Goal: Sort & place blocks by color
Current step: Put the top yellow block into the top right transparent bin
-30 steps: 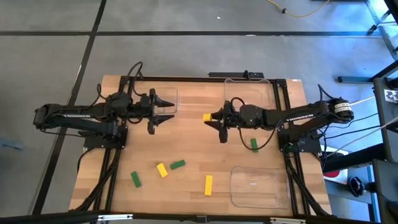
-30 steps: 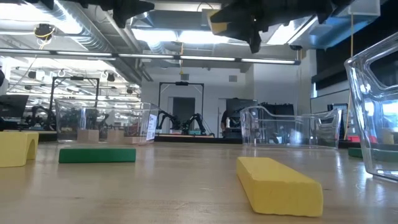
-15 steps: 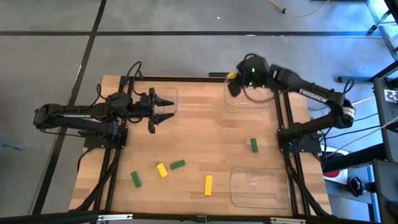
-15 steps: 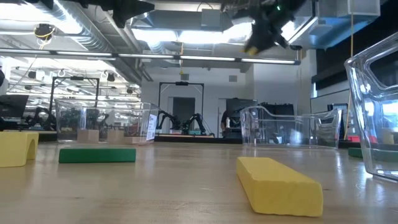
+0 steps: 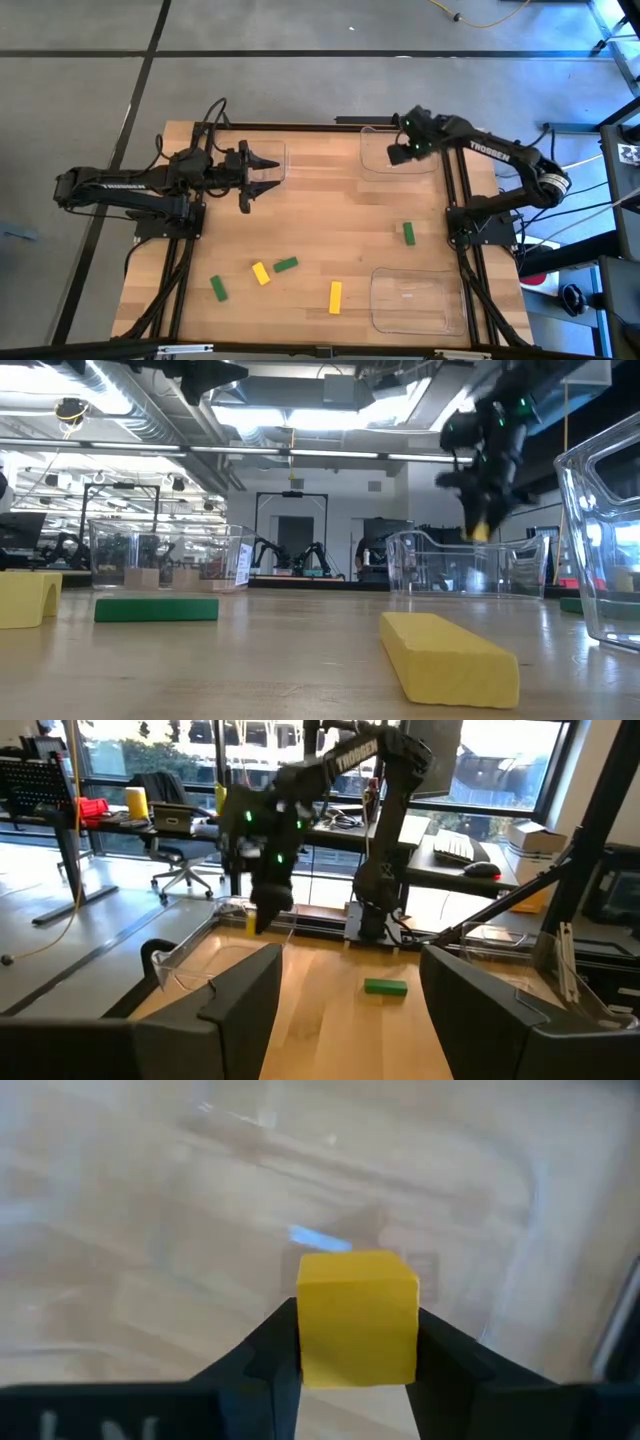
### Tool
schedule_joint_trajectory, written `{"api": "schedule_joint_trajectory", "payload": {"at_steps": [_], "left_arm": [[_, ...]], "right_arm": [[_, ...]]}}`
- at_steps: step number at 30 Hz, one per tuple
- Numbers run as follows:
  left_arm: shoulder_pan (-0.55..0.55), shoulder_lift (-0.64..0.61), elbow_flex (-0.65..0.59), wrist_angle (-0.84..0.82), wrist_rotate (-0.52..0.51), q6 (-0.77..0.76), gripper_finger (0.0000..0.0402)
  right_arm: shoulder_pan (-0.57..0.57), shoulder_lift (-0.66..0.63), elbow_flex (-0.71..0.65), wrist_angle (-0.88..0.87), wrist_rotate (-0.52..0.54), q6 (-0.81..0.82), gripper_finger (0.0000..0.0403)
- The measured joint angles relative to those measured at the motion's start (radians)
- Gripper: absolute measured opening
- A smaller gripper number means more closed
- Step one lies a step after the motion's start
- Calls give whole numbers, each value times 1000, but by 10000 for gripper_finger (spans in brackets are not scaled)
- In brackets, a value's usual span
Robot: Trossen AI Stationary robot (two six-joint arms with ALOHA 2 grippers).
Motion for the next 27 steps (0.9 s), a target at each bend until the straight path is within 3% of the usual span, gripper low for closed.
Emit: {"api": "schedule_joint_trajectory", "payload": {"at_steps": [5,11,22,27], "left_arm": [[0,0,0,0,0,0,230],[0,0,0,0,0,0,230],[0,0,0,0,-2,-1,230],[0,0,0,0,-25,0,230]], "right_arm": [[-30,0,-129,121,-27,108,133],[-34,8,-155,217,-26,179,133],[-35,85,-149,178,13,171,133],[-41,92,-157,166,-31,183,133]]}}
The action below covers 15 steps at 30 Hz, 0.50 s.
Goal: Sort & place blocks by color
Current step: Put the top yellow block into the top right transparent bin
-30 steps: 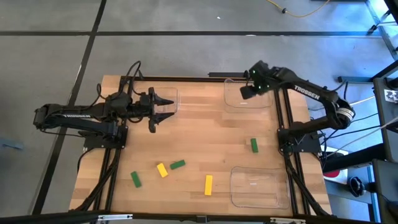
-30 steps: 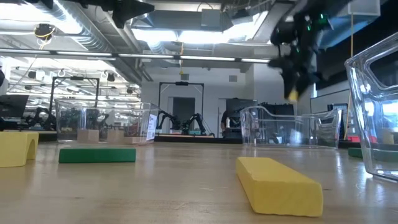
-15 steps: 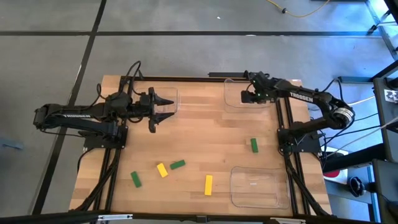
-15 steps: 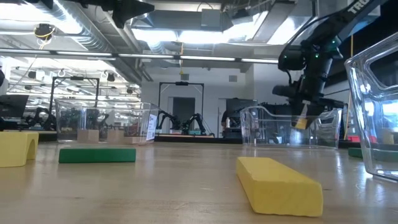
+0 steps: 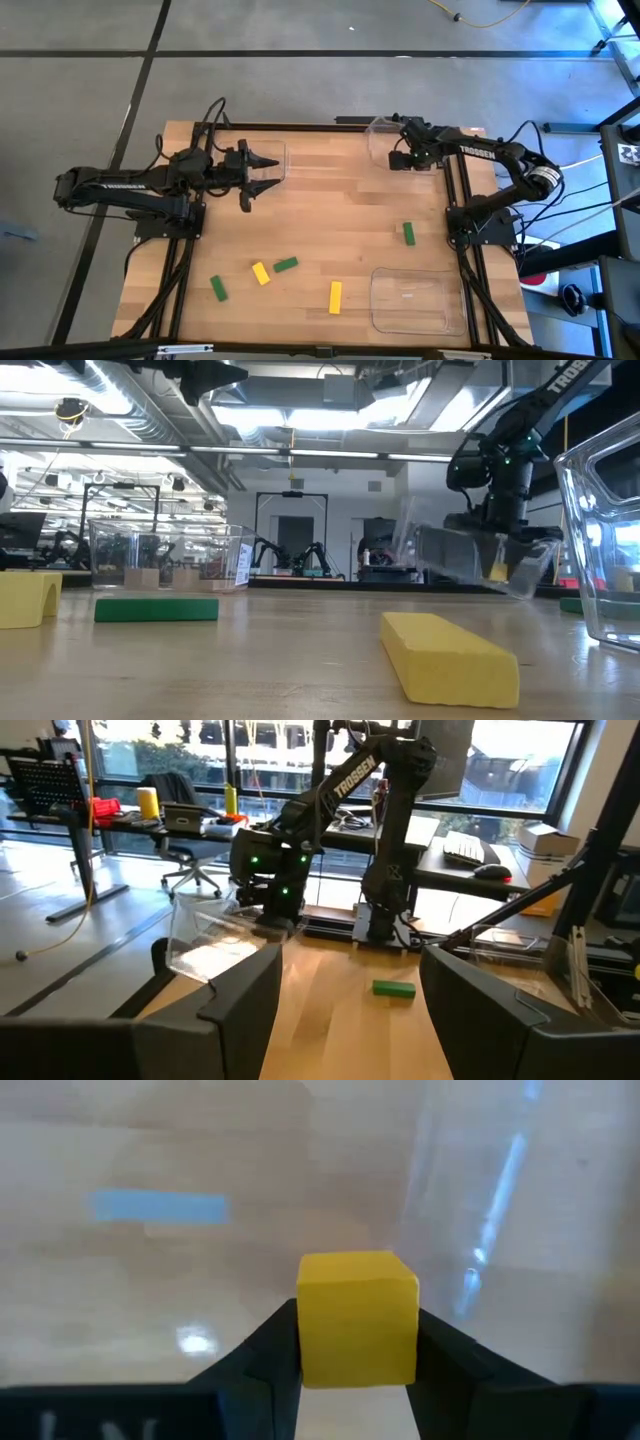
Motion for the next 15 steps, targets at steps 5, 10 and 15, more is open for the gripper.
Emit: {"api": "schedule_joint_trajectory", "payload": {"at_steps": [5,10,15], "left_arm": [[0,0,0,4,0,0,230],[0,0,0,8,-1,0,230],[0,0,0,8,-1,0,230]], "right_arm": [[1,-1,0,1,-25,0,133],[1,-1,0,-1,-19,0,133],[0,-2,1,-4,-27,-1,133]]}}
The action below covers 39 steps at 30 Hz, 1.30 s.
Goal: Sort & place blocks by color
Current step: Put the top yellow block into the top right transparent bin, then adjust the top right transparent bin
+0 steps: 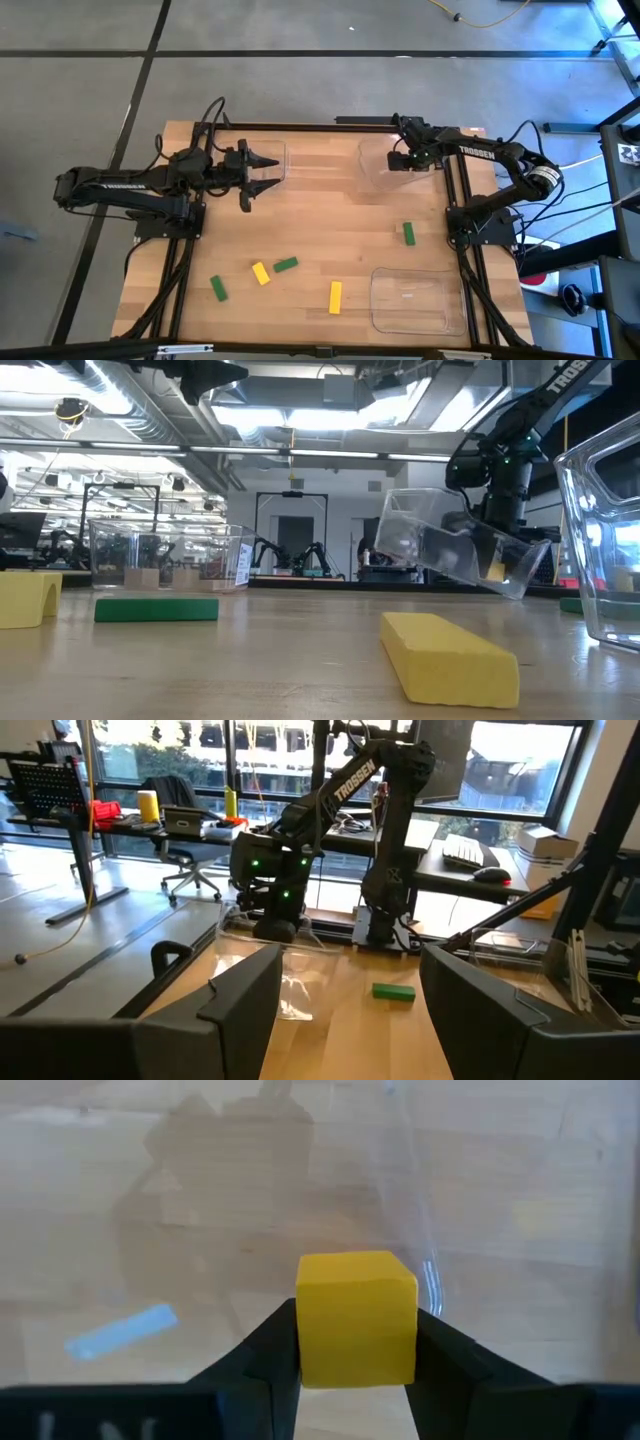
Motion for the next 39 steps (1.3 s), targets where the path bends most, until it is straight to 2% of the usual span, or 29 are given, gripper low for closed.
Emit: {"api": "schedule_joint_trajectory", "payload": {"at_steps": [2,6,9,18,23,39], "left_arm": [[0,0,0,0,0,0,230],[0,0,0,0,0,0,230],[0,0,0,0,0,0,230],[0,0,0,0,0,0,230],[0,0,0,0,0,0,230],[0,0,0,0,0,0,230]], "right_arm": [[0,0,0,0,-5,-1,138],[0,-1,0,-3,-7,1,180],[0,-1,0,-3,-6,0,191],[0,-1,1,-4,-12,4,174],[0,-7,2,0,-62,27,174],[0,-106,1,17,-72,77,175]]}}
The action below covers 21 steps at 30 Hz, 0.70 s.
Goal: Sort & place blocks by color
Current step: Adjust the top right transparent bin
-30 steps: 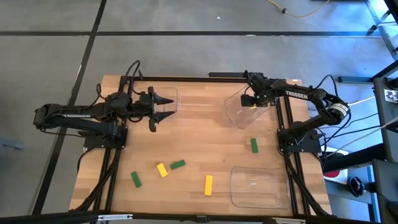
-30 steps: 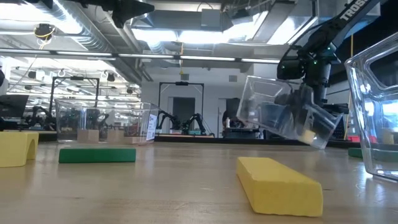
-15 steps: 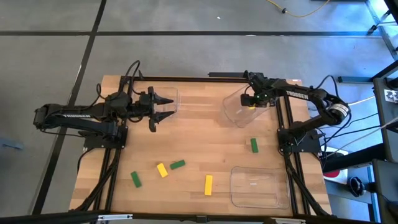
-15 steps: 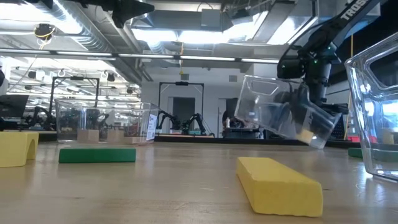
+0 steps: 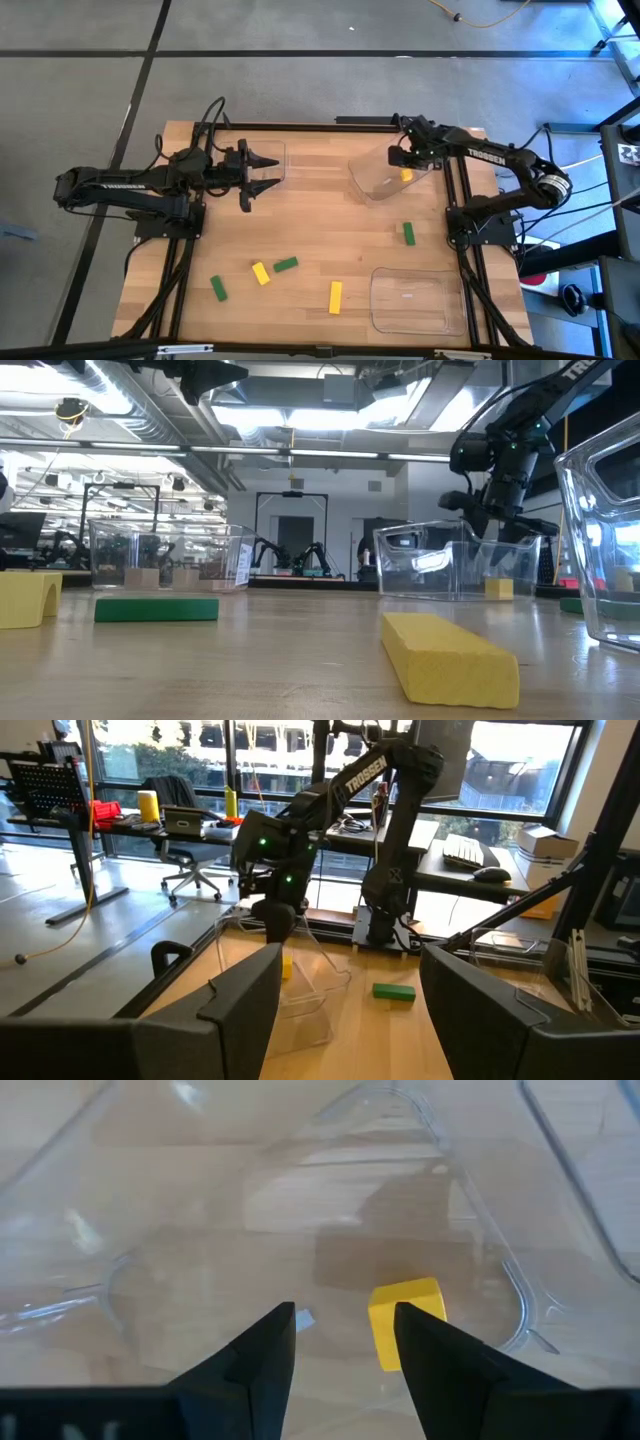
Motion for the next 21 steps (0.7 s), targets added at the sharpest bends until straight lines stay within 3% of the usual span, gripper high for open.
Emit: {"api": "schedule_joint_trajectory", "payload": {"at_steps": [6,12,17,21], "left_arm": [[0,0,0,0,5,0,230],[0,0,0,0,6,-1,230],[0,0,0,0,8,0,230],[0,0,0,0,5,0,230]], "right_arm": [[0,-98,-1,58,-16,-66,175],[40,-200,-1,225,-182,-112,175],[214,-233,0,353,-277,-132,166],[422,-224,18,370,-247,-163,110]]}}
